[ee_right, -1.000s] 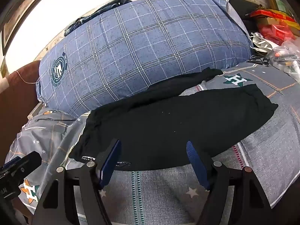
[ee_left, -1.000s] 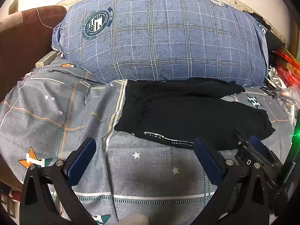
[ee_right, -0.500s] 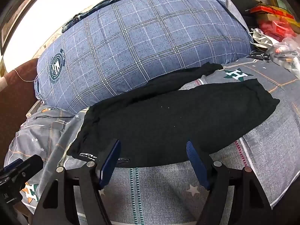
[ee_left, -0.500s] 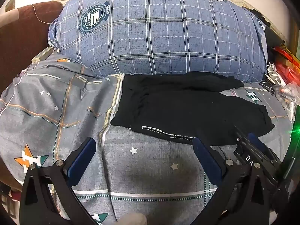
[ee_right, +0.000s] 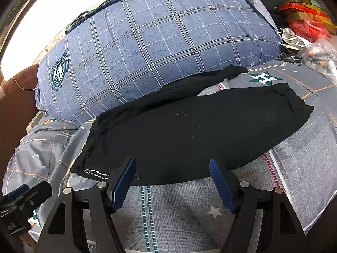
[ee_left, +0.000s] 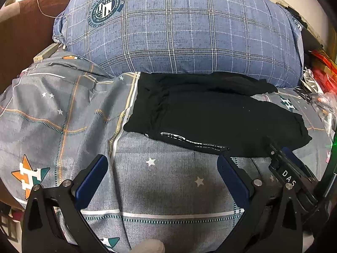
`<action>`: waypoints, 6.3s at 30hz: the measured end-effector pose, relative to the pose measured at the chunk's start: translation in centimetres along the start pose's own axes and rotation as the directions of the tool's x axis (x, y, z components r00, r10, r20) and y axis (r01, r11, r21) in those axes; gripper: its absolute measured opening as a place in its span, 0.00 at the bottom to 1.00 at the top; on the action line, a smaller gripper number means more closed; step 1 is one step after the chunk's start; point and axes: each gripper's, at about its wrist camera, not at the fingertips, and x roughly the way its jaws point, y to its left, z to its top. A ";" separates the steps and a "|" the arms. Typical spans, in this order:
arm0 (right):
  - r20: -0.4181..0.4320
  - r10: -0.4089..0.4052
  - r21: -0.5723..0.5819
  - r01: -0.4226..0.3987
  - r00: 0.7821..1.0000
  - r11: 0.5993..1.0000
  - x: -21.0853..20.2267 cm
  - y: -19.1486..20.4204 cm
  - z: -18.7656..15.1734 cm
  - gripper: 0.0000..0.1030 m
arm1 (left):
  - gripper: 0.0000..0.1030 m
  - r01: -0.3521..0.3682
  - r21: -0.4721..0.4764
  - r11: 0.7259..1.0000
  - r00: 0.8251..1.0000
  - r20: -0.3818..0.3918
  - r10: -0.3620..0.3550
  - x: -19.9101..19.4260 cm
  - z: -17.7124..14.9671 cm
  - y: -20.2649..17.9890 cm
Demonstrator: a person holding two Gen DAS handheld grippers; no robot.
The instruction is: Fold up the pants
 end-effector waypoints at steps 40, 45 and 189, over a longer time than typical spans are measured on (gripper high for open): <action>-0.039 -0.039 0.020 0.040 0.998 0.999 1.5 -1.1 -0.6 0.72 | 1.00 0.056 0.018 0.998 0.971 -0.233 -0.051 7.3 -5.7 1.7; -0.056 0.016 -0.030 -0.017 0.998 0.999 1.6 0.3 0.5 0.72 | 0.64 0.160 -0.040 0.986 0.954 -0.252 -0.165 5.8 -4.1 2.9; -0.086 -0.104 0.147 0.116 0.991 0.982 -1.7 -22.6 11.9 0.28 | 0.03 0.290 -0.146 0.946 0.950 -0.079 -0.303 0.4 0.0 16.4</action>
